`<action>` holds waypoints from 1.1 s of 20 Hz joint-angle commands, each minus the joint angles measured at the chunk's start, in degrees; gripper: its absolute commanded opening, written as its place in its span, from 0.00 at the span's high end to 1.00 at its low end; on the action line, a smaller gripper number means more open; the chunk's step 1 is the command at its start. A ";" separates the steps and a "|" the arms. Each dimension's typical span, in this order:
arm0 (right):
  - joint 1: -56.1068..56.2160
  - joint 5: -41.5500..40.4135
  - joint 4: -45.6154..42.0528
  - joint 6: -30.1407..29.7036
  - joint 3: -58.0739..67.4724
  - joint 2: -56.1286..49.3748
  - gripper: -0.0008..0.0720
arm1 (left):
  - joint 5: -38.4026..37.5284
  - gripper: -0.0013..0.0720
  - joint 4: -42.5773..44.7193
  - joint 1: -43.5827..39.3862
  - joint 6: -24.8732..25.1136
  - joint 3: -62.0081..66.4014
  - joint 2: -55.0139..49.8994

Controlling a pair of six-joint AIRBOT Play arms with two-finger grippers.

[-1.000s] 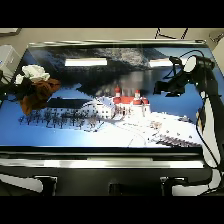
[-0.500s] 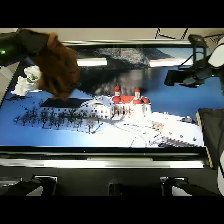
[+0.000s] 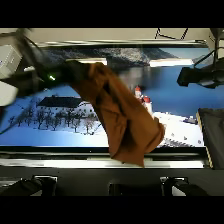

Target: Fold the clothes and pants, and hang the long-sleeved shirts on hangers.

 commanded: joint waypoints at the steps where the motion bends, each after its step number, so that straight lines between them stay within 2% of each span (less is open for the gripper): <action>1: 0.07 0.44 3.89 1.36 -6.05 0.31 0.06 | 1.11 0.95 2.25 -0.81 -7.72 -16.02 -6.16; 3: 0.07 -1.60 5.33 1.36 -12.39 -0.22 0.06 | 2.56 0.95 0.94 -0.09 -10.08 -21.40 -10.73; 8: 0.07 -2.71 8.09 -1.88 -25.68 -5.75 0.06 | 0.31 0.95 -1.99 4.66 -9.81 -22.12 -12.74; 9: 0.04 -2.47 8.04 -2.32 -27.17 -7.21 0.05 | -1.14 0.95 -1.99 5.88 -9.49 -22.05 -12.46; 13: 0.07 -1.44 10.91 -2.25 -30.38 -12.35 0.03 | -8.66 0.95 -1.75 8.39 -2.91 -22.08 -12.35; 17: 0.07 -3.26 17.22 -1.57 -33.38 -16.83 0.05 | -8.07 0.95 -1.79 8.04 -2.40 -22.08 -12.37; 18: 0.07 -3.69 18.18 -1.62 -33.83 -18.01 0.08 | -8.02 0.95 -1.77 8.09 -2.36 -22.08 -12.37; 19: 0.07 -3.85 18.95 -1.62 -33.88 -18.88 0.29 | -8.11 0.95 -1.79 8.26 -1.79 -22.05 -12.35; 20: 0.04 -3.87 19.45 -1.77 -33.81 -18.99 0.79 | -8.13 0.95 -1.79 8.44 -1.09 -22.01 -12.20; 21: -0.07 -3.52 19.58 -1.88 -33.07 -18.51 0.93 | -8.26 0.95 -1.77 8.92 0.11 -21.53 -11.91; 22: -0.07 -3.06 19.47 -3.06 -31.58 -17.40 0.93 | -8.22 0.95 -1.73 9.70 2.19 -20.35 -11.10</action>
